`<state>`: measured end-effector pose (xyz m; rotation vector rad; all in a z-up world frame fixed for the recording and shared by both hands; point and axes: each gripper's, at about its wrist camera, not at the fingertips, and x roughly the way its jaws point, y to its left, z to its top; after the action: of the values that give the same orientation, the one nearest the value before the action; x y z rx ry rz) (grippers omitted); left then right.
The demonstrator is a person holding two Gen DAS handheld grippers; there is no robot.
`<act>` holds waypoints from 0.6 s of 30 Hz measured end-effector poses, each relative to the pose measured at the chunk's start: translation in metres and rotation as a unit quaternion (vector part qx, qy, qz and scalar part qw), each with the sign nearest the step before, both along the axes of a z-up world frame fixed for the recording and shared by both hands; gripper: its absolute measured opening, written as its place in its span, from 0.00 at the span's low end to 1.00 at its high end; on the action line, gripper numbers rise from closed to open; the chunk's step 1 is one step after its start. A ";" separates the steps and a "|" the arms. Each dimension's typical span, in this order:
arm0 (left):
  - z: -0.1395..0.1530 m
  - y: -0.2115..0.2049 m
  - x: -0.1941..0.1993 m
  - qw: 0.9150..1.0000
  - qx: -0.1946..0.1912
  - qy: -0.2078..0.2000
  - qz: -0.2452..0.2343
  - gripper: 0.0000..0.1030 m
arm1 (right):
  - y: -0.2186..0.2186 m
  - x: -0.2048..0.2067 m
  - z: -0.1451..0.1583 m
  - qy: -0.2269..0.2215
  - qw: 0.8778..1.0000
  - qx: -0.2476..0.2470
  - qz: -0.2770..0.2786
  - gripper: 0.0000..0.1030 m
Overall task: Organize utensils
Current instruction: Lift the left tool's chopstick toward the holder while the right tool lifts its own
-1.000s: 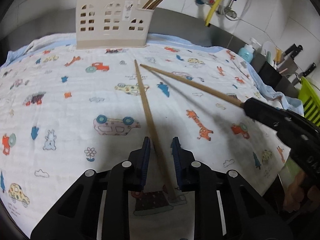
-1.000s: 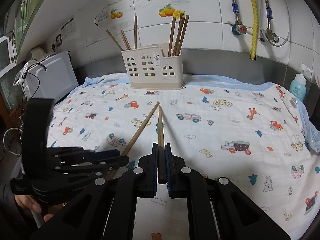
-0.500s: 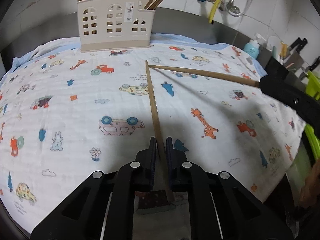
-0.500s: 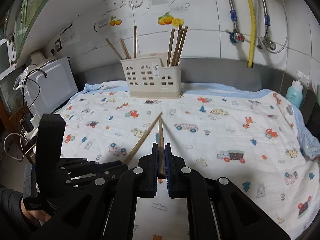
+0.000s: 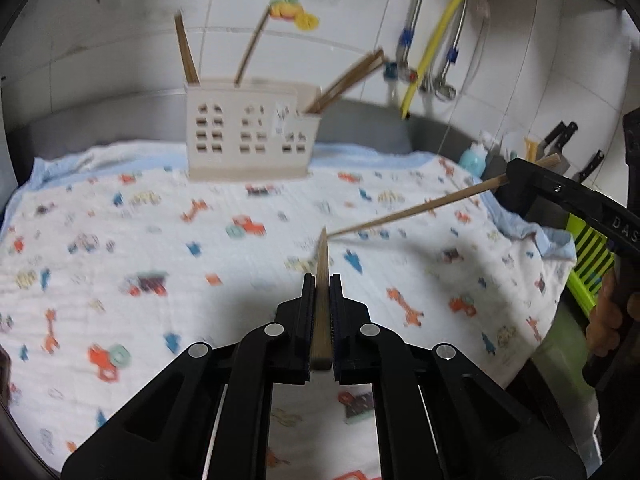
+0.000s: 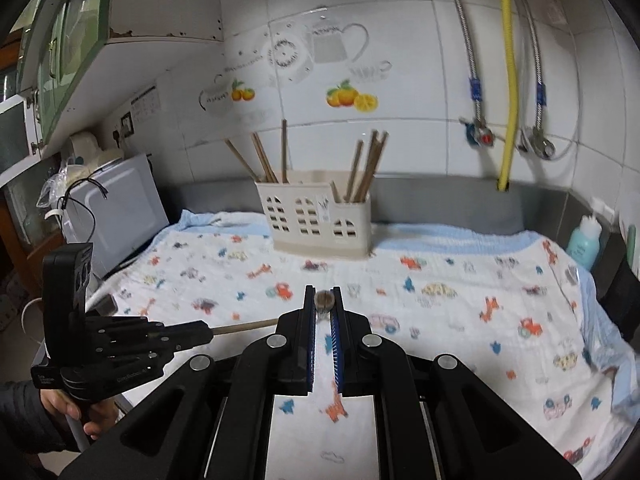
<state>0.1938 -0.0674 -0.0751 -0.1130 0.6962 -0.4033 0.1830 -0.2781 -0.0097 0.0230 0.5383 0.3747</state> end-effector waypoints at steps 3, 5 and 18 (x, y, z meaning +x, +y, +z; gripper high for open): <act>0.007 0.007 0.004 1.000 -0.007 -0.006 0.000 0.06 | 0.010 0.007 0.010 -0.003 1.000 -0.009 0.005 0.07; 0.012 0.010 0.007 1.000 -0.004 -0.011 -0.005 0.06 | 0.015 0.012 0.017 -0.007 1.000 -0.017 0.008 0.07; 0.043 0.035 0.046 1.000 0.013 -0.024 -0.009 0.06 | 0.046 0.066 0.100 -0.030 0.997 -0.071 0.026 0.07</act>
<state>0.2394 -0.0322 -0.0320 -0.0727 0.6548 -0.4131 0.2493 -0.2322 0.0899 -0.1382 0.5057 0.3855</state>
